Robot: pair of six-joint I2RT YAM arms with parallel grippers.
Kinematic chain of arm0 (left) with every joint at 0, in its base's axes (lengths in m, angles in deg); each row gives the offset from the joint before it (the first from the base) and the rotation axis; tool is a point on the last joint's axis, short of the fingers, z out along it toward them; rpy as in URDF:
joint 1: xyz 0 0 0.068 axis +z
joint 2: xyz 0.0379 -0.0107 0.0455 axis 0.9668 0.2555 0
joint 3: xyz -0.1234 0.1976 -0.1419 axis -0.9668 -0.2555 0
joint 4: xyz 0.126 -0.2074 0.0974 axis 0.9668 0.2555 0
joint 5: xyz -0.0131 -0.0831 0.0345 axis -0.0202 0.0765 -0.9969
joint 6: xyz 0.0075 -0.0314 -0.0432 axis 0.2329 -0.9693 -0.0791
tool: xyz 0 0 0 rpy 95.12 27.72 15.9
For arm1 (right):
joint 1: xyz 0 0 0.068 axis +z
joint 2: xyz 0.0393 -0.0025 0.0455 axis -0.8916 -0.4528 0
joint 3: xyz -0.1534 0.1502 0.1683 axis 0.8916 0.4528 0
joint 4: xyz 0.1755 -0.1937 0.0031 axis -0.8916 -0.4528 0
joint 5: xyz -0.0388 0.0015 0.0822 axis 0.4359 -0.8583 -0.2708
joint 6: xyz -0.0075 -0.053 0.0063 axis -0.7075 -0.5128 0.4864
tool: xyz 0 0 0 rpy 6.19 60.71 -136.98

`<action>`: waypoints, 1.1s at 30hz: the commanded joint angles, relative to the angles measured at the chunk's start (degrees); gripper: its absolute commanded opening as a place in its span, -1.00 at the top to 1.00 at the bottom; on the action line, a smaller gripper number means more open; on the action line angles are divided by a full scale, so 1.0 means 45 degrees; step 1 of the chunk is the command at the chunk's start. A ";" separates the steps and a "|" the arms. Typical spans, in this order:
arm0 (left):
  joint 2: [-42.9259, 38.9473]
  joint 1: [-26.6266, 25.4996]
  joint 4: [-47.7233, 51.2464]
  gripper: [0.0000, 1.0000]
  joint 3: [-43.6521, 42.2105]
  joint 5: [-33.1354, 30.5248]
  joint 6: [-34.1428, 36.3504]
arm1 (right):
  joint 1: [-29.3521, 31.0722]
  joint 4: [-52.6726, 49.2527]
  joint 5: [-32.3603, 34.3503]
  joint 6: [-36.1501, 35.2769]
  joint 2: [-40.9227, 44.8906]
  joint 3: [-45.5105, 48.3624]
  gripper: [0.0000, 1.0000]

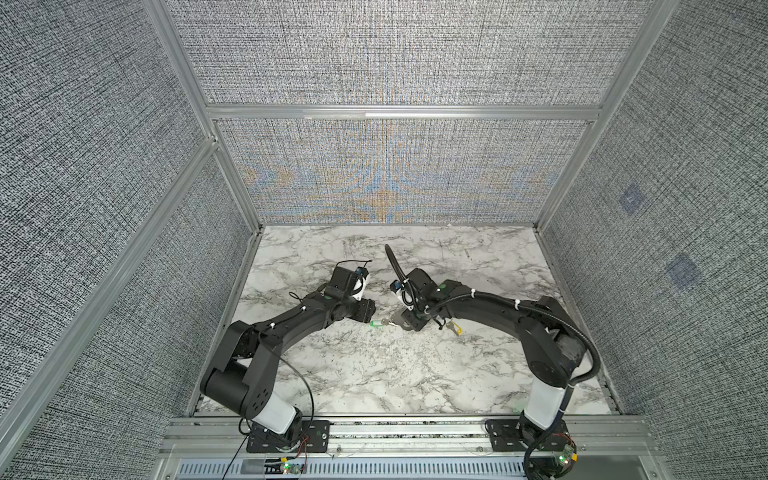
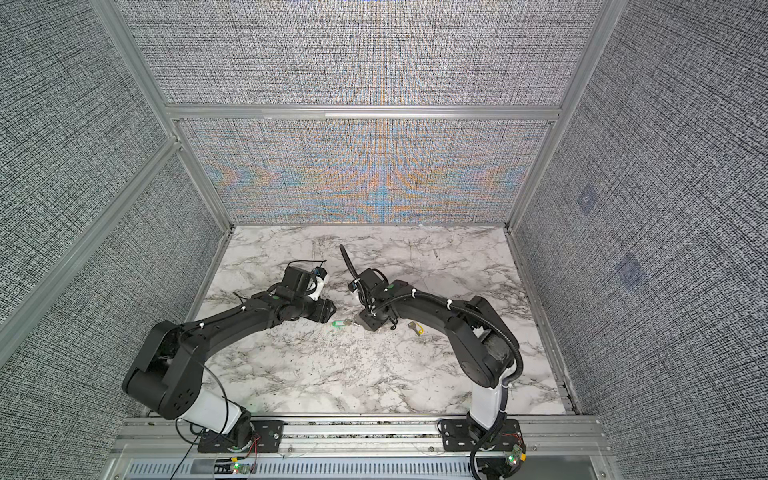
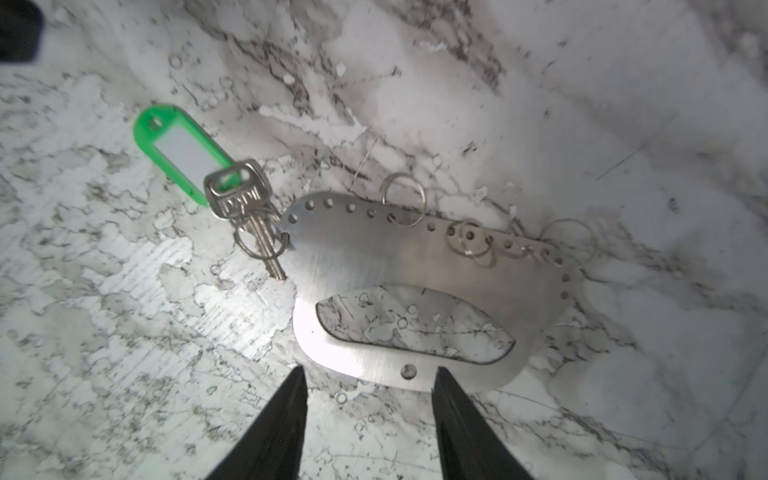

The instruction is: Remove the keys from the keyring

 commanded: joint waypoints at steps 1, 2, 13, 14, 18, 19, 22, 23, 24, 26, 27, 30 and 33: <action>0.0248 0.0048 0.0692 -0.40 0.0196 0.0642 0.0137 | 0.0001 -0.0262 0.1112 0.0743 -0.0308 -0.0014 -0.02; 0.0265 0.0047 0.0638 -0.40 0.0154 0.0694 0.0112 | -0.0016 -0.0267 0.1197 0.0811 -0.0410 -0.0015 -0.02; -0.0296 0.0064 0.0305 -0.40 -0.0493 0.0155 -0.0220 | -0.0886 -0.0029 0.2319 0.0438 -0.1242 -0.0051 0.01; -0.0323 0.0068 0.0259 -0.40 -0.0531 0.0116 -0.0262 | -0.0940 -0.0009 0.2434 0.0307 -0.1261 -0.0087 0.02; -0.0398 0.0088 0.0133 -0.40 -0.0660 0.0004 -0.0431 | -0.1229 0.0089 0.2697 -0.0242 -0.1382 -0.0263 0.02; -0.0428 0.0097 0.0096 -0.40 -0.0669 -0.0058 -0.0482 | -0.1286 0.0088 0.2769 -0.0303 -0.1463 -0.0382 0.02; -0.0567 0.0204 0.0093 -0.40 -0.0736 -0.0141 -0.0572 | -0.1364 0.0087 0.2968 -0.0572 -0.1679 -0.0698 0.01; -0.0657 0.0271 0.0097 -0.40 -0.0744 -0.0122 -0.0568 | -0.1381 0.0057 0.2982 -0.0607 -0.1722 -0.0796 0.01; -0.0738 0.0338 0.0096 -0.41 -0.0765 -0.0088 -0.0535 | -0.1413 0.0068 0.2995 -0.0658 -0.1763 -0.0886 0.00; -0.0860 0.0498 0.0176 -0.40 -0.0745 -0.0145 -0.0534 | -0.1444 0.0165 0.3036 -0.0821 -0.1856 -0.1004 -0.03; -0.0911 0.0591 0.0183 -0.41 -0.0745 -0.0070 -0.0500 | -0.1515 0.0116 0.3043 -0.0895 -0.1955 -0.1108 -0.04; -0.0950 0.0813 0.0244 -0.41 -0.0762 0.0121 -0.0465 | -0.1694 -0.0042 0.3210 -0.1063 -0.2387 -0.1560 -0.06; -0.0986 0.0912 0.0240 -0.41 -0.0823 0.0219 -0.0440 | -0.1736 0.0152 0.3026 -0.1329 -0.2731 -0.1955 -0.08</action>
